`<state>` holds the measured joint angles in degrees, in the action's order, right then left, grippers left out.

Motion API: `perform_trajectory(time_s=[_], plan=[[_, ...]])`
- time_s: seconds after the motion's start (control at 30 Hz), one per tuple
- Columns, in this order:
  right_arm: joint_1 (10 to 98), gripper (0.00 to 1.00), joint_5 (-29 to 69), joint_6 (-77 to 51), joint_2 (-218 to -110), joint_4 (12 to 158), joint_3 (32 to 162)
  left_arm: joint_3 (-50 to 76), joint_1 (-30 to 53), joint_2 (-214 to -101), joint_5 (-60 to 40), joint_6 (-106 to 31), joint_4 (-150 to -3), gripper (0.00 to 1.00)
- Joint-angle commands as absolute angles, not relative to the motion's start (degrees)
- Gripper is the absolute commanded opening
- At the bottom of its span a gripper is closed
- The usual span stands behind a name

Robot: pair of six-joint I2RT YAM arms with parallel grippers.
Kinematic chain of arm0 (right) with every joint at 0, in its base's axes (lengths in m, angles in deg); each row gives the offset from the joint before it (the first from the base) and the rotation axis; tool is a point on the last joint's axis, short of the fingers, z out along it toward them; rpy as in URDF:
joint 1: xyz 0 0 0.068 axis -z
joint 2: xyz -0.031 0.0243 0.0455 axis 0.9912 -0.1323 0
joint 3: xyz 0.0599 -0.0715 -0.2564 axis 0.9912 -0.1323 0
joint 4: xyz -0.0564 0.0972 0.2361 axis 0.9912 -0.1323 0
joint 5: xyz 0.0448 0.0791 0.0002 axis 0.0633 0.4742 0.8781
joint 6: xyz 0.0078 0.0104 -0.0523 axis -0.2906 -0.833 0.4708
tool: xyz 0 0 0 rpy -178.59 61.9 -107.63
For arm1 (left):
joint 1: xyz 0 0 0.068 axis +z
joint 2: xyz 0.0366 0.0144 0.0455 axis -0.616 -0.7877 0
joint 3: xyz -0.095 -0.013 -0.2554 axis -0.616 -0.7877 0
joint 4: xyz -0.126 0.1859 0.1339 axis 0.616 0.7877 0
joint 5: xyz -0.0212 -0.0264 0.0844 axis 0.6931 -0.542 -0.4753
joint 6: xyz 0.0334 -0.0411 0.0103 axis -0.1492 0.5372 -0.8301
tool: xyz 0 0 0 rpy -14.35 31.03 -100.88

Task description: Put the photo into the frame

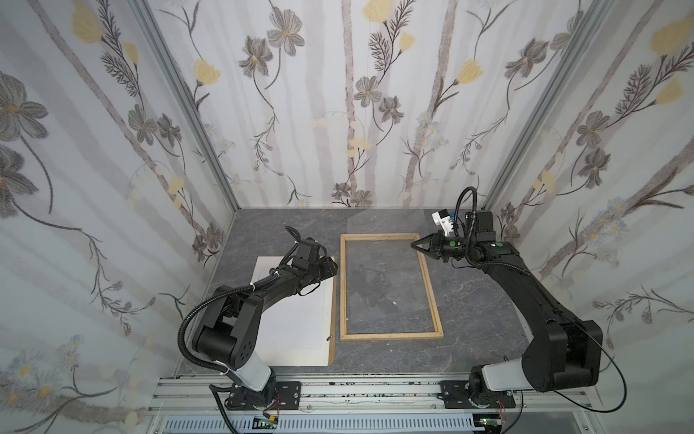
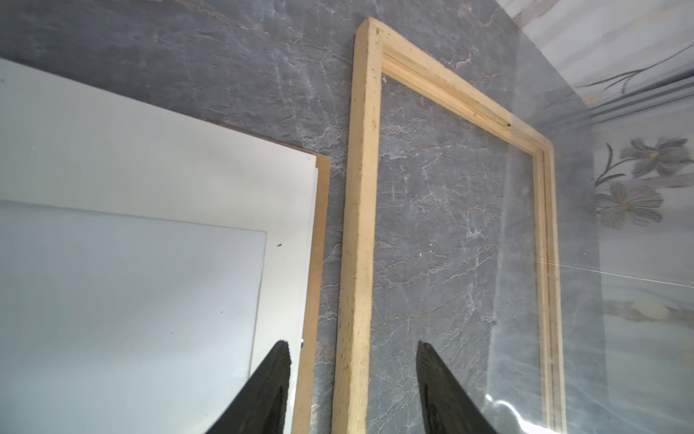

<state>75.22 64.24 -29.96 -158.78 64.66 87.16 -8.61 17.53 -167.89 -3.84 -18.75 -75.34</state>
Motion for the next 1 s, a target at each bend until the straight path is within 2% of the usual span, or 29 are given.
perform_trajectory(time_s=[0.0, 0.97], plan=[[75.10, 0.00, 69.20, -33.41, -160.01, 71.80, 86.00, -9.02, 18.41, -168.70, 0.18, -17.18, -80.82, 0.54], [76.29, 0.00, 70.25, -34.92, -166.36, 77.90, 82.00, -8.81, 19.52, -175.46, 3.77, -12.26, -88.94, 0.52]])
